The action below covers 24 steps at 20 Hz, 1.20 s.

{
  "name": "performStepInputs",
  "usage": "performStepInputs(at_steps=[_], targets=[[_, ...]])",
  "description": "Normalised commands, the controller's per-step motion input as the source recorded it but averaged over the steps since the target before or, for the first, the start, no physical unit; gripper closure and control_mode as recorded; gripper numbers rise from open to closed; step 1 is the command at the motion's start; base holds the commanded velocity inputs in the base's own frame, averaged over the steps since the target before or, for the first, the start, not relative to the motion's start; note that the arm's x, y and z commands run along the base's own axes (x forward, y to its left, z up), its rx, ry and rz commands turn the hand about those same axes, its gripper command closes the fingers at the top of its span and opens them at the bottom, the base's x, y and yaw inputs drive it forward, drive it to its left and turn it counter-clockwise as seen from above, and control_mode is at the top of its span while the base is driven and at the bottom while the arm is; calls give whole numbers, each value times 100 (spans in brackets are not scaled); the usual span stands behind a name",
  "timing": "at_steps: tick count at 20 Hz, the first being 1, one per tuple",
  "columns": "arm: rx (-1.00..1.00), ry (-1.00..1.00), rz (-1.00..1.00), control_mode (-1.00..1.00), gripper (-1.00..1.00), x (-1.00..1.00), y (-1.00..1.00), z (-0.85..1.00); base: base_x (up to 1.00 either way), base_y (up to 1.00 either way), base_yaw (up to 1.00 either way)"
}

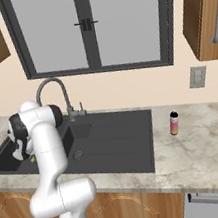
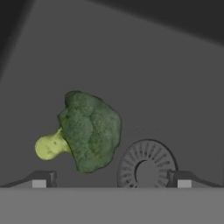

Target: Turn on the sink faucet. Then move the broccoli from the counter to the sink. Turn off the sink. Move the vegetable from the sink to the pot next to the stove. Finally move the pot to the rear right burner.

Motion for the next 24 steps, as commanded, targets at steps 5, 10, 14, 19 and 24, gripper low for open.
performStepInputs(at_steps=[5, 10, 14, 19, 24], targets=[[0, 0, 0, -100, -100, 7, 14, -4, 0, 0, 0], [0, 0, 0, -100, -100, 8, 15, -4, 0, 0, 0], [0, 0, 0, -100, -100, 7, 10, -9, 0, 0, 0], [0, 0, 0, -100, -100, 1, 5, -15, 0, 0, 0], [0, 0, 0, -100, -100, 0, 0, -5, 0, 0, 0]])
